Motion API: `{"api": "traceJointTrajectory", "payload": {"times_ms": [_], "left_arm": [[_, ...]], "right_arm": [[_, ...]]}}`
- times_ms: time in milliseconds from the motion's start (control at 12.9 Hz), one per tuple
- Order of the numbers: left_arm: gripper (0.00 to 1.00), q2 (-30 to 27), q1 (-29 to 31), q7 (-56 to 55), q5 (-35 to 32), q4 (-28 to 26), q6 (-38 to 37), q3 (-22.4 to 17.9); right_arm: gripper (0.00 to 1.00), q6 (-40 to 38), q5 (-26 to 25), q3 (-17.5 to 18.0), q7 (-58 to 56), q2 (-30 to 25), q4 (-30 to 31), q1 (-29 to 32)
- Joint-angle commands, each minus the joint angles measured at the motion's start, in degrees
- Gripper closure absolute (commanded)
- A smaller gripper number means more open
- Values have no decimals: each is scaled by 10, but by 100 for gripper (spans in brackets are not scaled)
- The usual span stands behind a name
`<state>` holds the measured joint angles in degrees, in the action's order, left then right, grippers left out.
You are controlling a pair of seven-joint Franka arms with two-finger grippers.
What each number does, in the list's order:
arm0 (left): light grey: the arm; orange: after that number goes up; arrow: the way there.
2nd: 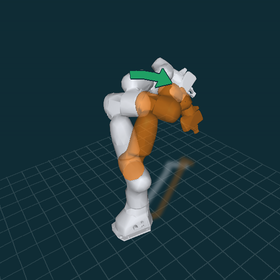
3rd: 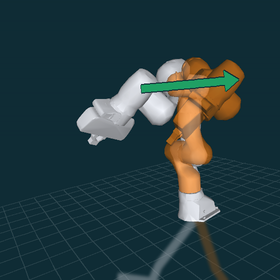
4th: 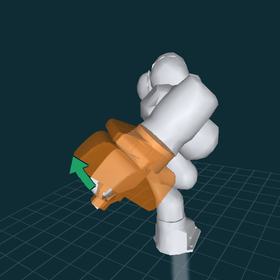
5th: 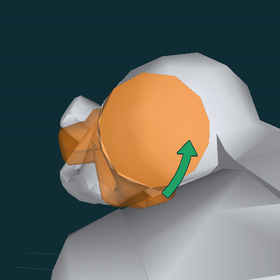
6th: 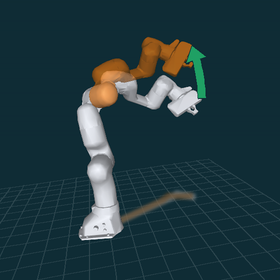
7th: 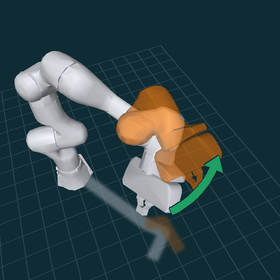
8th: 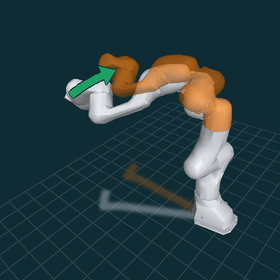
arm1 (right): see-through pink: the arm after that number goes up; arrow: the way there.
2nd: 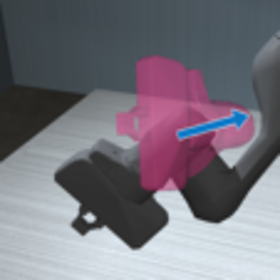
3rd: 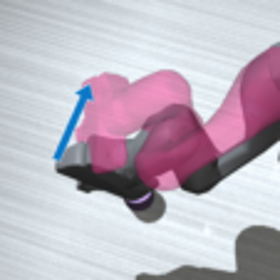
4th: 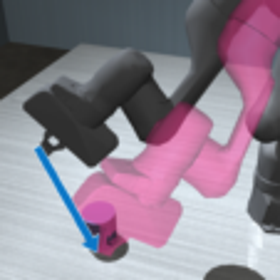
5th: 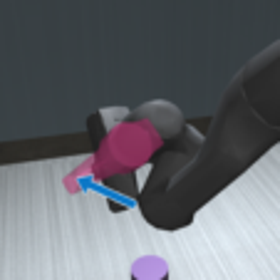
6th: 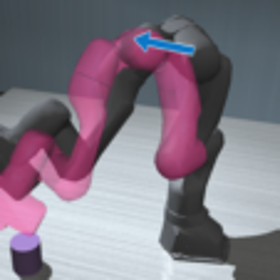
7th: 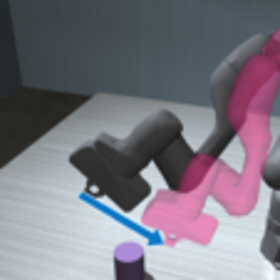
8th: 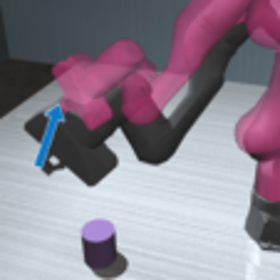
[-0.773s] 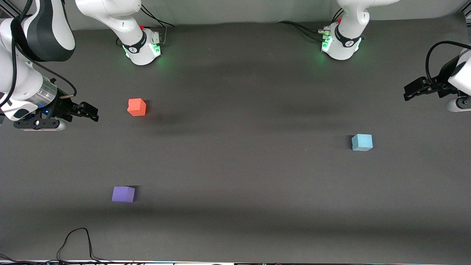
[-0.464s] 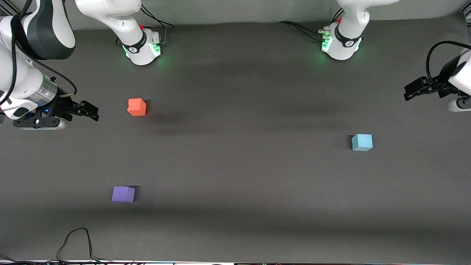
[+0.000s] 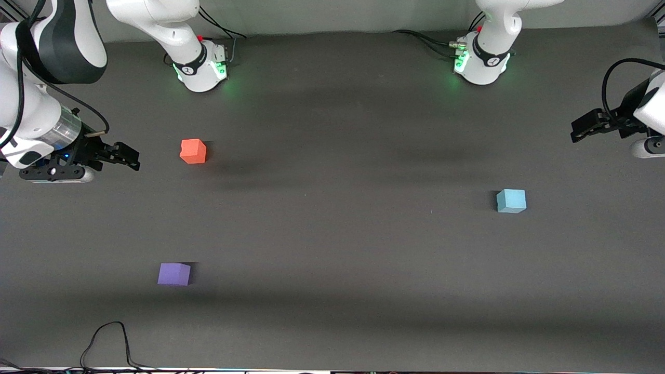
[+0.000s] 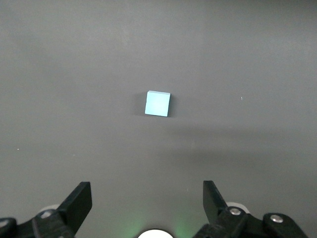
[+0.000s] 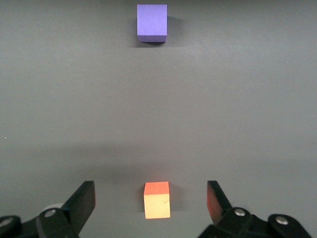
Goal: Place blue block between orange and purple blocks
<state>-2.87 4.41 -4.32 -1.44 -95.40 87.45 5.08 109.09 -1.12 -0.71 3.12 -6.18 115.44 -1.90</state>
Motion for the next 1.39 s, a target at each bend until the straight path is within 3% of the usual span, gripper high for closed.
{"api": "traceJointTrajectory", "payload": {"times_ms": [0, 232, 464, 927, 1082, 1314], "left_arm": [[0, 8, 1, 6, -1, 21, -27, 0], [0, 6, 3, 5, 3, 7, -18, -2], [0, 3, 3, 6, 3, -48, 7, -8], [0, 12, 10, 56, 3, -235, 222, -21], [0, 45, 19, 76, 3, -280, 312, -22], [0, 118, 22, 76, 6, -306, 415, -22]], "right_arm": [[0, -1, -6, 5, 18, -7, 1, 3], [0, -1, -6, 5, 22, -3, -3, 2], [0, -1, -6, 5, 23, -2, 2, 2], [0, -2, -6, 5, 28, 9, 3, 1], [0, -12, -6, 5, 27, 6, 2, 1], [0, -16, -6, 6, 27, 2, 2, -9]]}}
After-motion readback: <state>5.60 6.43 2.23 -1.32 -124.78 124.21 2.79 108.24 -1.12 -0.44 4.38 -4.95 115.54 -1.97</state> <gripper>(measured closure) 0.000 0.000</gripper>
